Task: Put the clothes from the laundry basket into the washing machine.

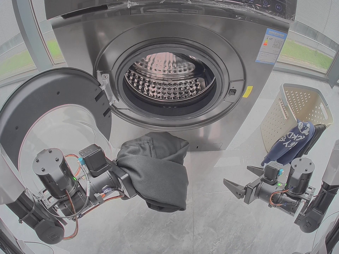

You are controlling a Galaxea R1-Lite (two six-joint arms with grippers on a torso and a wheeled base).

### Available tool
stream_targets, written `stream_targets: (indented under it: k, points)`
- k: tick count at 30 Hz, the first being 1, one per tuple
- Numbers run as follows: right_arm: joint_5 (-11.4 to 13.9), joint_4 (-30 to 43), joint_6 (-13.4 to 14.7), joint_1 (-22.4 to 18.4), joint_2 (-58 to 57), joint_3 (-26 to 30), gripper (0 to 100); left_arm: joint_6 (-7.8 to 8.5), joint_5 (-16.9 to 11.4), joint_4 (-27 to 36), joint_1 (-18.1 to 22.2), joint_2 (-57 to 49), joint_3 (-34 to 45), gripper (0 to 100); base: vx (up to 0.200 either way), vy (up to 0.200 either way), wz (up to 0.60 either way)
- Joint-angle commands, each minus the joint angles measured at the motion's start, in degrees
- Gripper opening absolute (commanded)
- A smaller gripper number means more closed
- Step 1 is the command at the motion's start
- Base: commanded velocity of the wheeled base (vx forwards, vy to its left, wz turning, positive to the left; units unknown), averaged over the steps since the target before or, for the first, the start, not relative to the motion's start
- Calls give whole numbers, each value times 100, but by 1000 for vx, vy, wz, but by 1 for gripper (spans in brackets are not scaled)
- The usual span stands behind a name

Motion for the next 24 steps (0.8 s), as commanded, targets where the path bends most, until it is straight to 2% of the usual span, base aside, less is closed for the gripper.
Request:
stream_targets:
  k: [1, 6, 16, 24]
  points:
    - [0, -1, 2, 7, 53, -4, 100, 3, -6, -3, -4, 104, -2, 0, 200, 0, 0]
    - [-9, -1, 11, 42, 53, -4, 100, 100, 3, -3, 5, 174, 7, 0, 200, 0, 0]
    - [-9, -1, 11, 94, 26, 4, 100, 100, -6, -3, -13, 174, 33, 0, 200, 0, 0]
    - [9, 7, 11, 191, 26, 75, 100, 100, -14, -12, -48, 192, 51, 0, 0, 0, 0]
